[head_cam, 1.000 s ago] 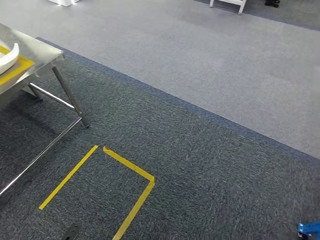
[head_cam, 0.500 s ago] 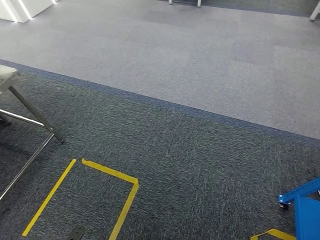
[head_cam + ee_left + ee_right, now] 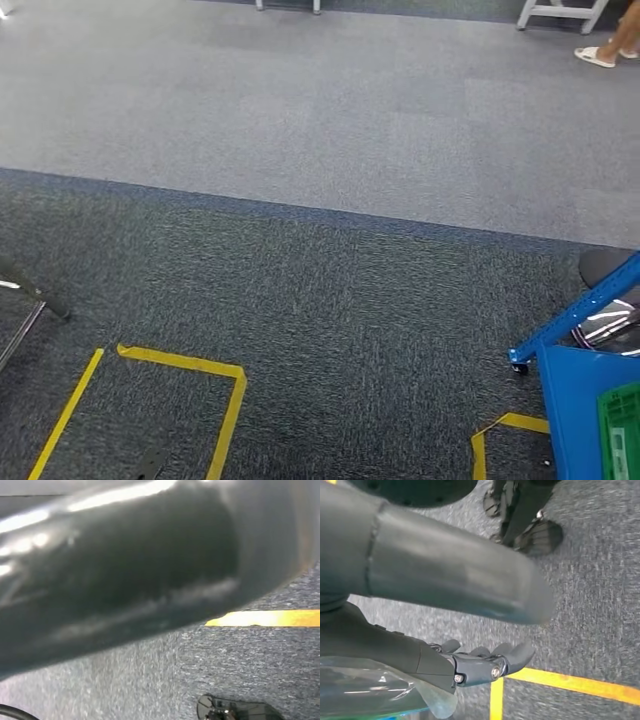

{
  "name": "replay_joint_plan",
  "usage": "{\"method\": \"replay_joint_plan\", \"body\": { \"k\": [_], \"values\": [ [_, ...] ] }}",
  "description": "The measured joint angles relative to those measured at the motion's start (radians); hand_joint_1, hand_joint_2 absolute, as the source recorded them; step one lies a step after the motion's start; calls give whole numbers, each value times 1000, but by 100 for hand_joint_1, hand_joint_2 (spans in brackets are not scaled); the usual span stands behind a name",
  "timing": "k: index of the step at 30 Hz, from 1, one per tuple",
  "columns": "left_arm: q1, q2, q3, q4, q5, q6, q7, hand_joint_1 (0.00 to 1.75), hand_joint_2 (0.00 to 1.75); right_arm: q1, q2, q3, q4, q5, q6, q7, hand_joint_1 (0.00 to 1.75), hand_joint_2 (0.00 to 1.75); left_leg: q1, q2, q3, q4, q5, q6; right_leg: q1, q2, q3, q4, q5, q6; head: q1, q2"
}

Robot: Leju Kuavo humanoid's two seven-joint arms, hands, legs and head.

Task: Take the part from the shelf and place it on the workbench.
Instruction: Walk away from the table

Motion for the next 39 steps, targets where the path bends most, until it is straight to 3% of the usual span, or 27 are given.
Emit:
{"method": "replay_joint_plan", "body": {
  "k": [2,3,4,6,8,11,13,15,16,17,18,20,22,24,26,28,30,32,33,34,35,37,39],
  "values": [
    [3,0,0,0,0,0,0,0,0,-2,0,0,0,0,1,2,0,0,-1,34,0,1,-2,0,-8,-20,-46,95,-30,10,0,0],
    [2,0,0,0,0,0,0,0,0,-1,0,0,0,0,1,3,0,0,-1,48,1,1,-4,-2,-12,-25,-41,88,-16,14,0,0],
    [1,-1,0,0,0,0,0,0,0,1,0,0,0,1,1,5,0,0,0,61,3,2,-6,-5,-16,-33,-15,41,12,17,0,0],
    [0,-2,0,0,1,-1,0,0,0,-1,0,0,0,1,2,8,0,0,-1,84,7,8,-15,-17,-17,-74,67,-102,69,18,1,0],
    [-2,0,0,0,1,-1,0,0,0,-6,0,0,0,2,-1,9,0,0,-5,103,10,14,-23,-30,-13,-97,112,-178,86,5,-1,0],
    [-7,-2,0,0,1,-1,0,0,0,-2,0,0,0,4,-10,8,0,0,-2,118,18,16,-30,-46,-9,-69,111,-181,85,-20,-5,0],
    [-7,-3,0,0,1,0,0,0,0,0,-1,0,0,5,-15,8,0,0,4,76,3,60,-66,-53,-10,-48,112,-184,89,-33,-9,0],
    [-3,-2,0,1,1,0,0,0,0,-4,-1,-1,0,5,-17,6,0,0,5,24,-52,186,-133,-53,-8,-23,112,-185,91,-42,-12,0],
    [0,-2,0,1,1,1,0,0,0,-6,-1,-1,0,5,-17,6,0,0,4,14,-85,255,-159,-51,-6,-8,111,-184,91,-45,-12,0],
    [2,-2,0,2,1,1,0,0,0,-6,-1,-1,0,5,-17,6,0,0,3,10,-110,301,-168,-48,-3,7,112,-184,91,-46,-12,0],
    [3,-2,0,2,1,1,0,0,0,-5,-1,0,0,5,-17,6,0,0,2,8,-120,311,-155,-45,0,23,113,-183,91,-47,-12,0],
    [3,-2,0,2,1,1,0,0,0,-4,-1,-1,0,6,-18,6,0,0,-1,-8,-93,224,-81,-34,3,53,116,-182,91,-47,-12,0],
    [3,-2,0,3,1,1,1,0,0,-7,-1,-1,0,6,-19,7,0,0,-1,-60,-47,99,-21,-23,4,82,113,-178,91,-45,-11,0],
    [2,-1,0,4,1,2,3,0,0,-9,-1,-1,0,6,-19,11,0,0,-2,-90,-27,45,-14,-20,1,107,102,-175,94,-35,-11,0],
    [0,-2,0,4,0,4,4,0,0,-3,-1,0,0,7,-21,16,0,0,-3,-69,-23,33,-13,-16,-5,126,90,-174,97,-22,-11,0],
    [-2,-3,0,4,0,6,4,0,0,2,-2,0,0,8,-24,21,0,0,-2,-42,-17,18,-6,-6,-3,83,67,-140,75,-13,-6,0],
    [0,-4,0,4,0,8,4,0,0,-1,-2,0,0,9,-26,22,0,0,-3,-10,-14,11,-3,0,0,10,13,-34,17,-8,-2,0],
    [3,-3,0,4,0,9,4,0,0,-4,-2,0,0,9,-26,23,0,0,-6,24,-14,12,-4,1,-4,-17,-43,80,-26,-1,-1,0],
    [3,-3,0,4,0,10,4,0,0,-3,-2,0,0,9,-26,23,0,0,-6,40,-13,12,-6,0,-7,-22,-49,95,-23,2,-1,0],
    [3,-3,0,4,0,10,4,0,0,-2,-2,0,0,9,-26,23,0,0,-5,54,-12,12,-7,-2,-9,-28,-34,70,-2,4,-1,0],
    [2,-3,0,4,0,10,4,0,0,-1,-2,0,0,9,-27,23,0,0,-5,67,-11,13,-9,-5,-11,-39,1,9,29,6,0,0],
    [1,-3,0,4,0,10,4,0,0,-3,-2,0,0,9,-27,23,0,0,-7,89,-6,17,-16,-15,-9,-87,78,-125,71,1,-1,0],
    [0,-2,0,4,0,11,4,0,0,-7,-2,0,0,10,-27,23,0,0,-12,108,0,19,-21,-26,-5,-111,109,-177,78,-11,-3,0]
  ]
}}
